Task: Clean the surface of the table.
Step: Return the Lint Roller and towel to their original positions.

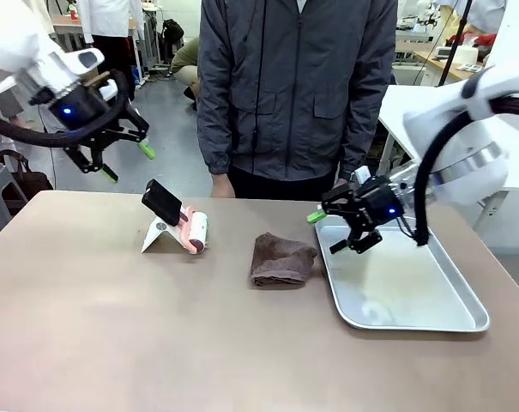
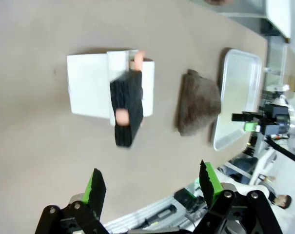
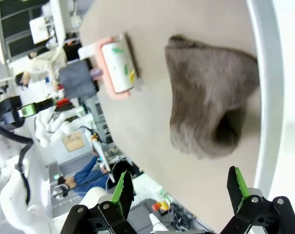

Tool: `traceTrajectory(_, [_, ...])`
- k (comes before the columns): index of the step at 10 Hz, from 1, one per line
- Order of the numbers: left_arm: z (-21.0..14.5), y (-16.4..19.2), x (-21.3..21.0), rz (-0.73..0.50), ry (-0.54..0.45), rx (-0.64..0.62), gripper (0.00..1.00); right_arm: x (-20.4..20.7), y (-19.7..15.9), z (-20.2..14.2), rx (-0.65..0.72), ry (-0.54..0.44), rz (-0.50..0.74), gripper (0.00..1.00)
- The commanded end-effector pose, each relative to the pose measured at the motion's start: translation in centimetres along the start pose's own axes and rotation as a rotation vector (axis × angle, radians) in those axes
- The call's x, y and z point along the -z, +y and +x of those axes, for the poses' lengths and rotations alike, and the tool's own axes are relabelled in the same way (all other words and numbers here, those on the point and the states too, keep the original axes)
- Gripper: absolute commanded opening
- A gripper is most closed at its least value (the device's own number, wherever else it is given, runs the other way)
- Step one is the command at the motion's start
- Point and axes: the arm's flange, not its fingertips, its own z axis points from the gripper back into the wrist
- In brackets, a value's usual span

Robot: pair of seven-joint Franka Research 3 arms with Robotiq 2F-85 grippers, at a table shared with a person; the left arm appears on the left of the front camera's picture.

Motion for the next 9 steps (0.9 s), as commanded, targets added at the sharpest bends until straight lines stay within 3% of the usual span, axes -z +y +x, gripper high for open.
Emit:
traceTrajectory(1, [-3.9,2.9,-1.4,-0.140,0.016,0.061,1.00,-3.3,-1.9,-3.0,-0.031,-0.003,0.151,1.00])
traceTrajectory(2, [-5.6,4.9,-2.4,-0.206,-0.035,0.066,1.00,-5.6,-3.0,-4.5,-0.054,-0.019,0.242,1.00])
traceTrajectory(4, [-7.9,9.0,-3.3,-0.411,-0.058,0.198,1.00,-9.5,-4.8,-7.4,-0.062,-0.071,0.383,1.00])
traceTrajectory(6, [-9.7,13.8,-3.9,-0.535,-0.159,0.098,1.00,-13.7,-7.0,-9.9,-0.059,-0.129,0.551,1.00])
traceTrajectory(9, [-10.7,20.4,-5.2,-0.715,-0.254,0.003,1.00,-16.7,-10.5,-12.4,-0.012,-0.255,0.624,1.00])
